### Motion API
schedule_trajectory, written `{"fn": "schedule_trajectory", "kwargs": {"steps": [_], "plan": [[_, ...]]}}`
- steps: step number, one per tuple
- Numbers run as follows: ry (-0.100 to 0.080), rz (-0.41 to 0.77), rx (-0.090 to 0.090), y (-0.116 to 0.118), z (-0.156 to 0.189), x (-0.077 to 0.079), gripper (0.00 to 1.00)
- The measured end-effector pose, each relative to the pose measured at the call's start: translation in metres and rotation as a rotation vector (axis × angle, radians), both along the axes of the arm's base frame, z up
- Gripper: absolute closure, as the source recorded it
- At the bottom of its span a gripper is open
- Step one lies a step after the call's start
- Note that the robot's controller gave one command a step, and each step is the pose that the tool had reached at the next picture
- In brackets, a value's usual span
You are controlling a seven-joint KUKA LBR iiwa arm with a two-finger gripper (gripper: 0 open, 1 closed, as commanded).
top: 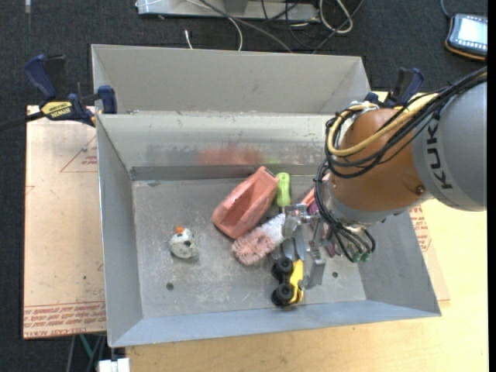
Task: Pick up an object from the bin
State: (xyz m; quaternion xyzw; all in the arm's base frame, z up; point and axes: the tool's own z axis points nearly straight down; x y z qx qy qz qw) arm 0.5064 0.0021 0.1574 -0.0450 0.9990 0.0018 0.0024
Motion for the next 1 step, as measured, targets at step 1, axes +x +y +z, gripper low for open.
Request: {"fn": "schedule_trajectory", "kwargs": {"steps": [1], "plan": [[0.004,0.105,0.000,-0.0126,-0.0688,-0.0160,0.00]]}}
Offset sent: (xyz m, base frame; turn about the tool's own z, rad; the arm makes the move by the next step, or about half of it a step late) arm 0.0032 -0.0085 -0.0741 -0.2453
